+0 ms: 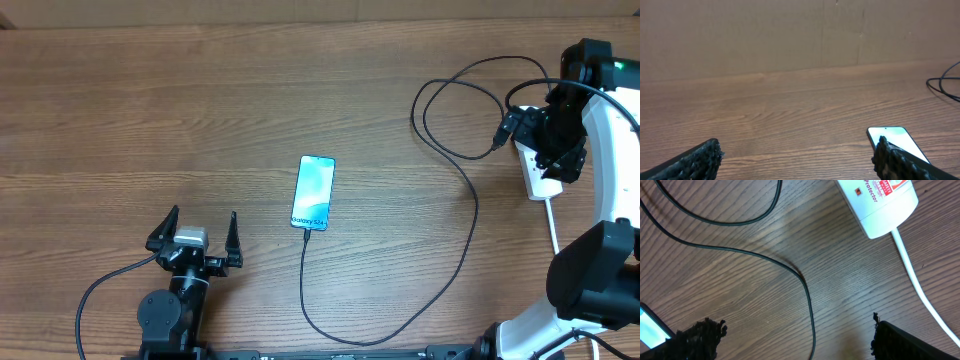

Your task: Plug charger to phone and switch on socket

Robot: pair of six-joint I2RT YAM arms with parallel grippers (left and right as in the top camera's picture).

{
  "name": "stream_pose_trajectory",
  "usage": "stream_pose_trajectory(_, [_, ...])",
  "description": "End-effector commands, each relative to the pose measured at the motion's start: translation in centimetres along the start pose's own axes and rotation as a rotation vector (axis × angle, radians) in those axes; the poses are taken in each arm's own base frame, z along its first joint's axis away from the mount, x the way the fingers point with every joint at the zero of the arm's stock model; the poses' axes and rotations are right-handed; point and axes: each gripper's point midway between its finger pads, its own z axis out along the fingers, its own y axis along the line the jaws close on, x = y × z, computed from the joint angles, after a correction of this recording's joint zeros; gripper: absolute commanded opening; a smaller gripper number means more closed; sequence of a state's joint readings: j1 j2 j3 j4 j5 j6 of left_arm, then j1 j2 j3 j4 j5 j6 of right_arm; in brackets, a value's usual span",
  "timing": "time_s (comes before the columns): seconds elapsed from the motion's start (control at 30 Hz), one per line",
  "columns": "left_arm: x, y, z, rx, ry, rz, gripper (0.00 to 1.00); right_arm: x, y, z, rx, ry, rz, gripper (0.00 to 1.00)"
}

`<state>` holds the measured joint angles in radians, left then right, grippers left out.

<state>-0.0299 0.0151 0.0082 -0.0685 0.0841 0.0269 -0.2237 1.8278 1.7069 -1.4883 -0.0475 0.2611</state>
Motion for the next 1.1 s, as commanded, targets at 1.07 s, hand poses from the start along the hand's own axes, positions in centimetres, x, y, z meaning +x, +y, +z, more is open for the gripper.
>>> stream_pose_trajectory(1.07, [0.1, 0.4, -0.1, -0.023, -0.002, 0.014, 1.0, -0.1, 1.3, -9.9, -0.134, -0.384, -0.048, 1.0])
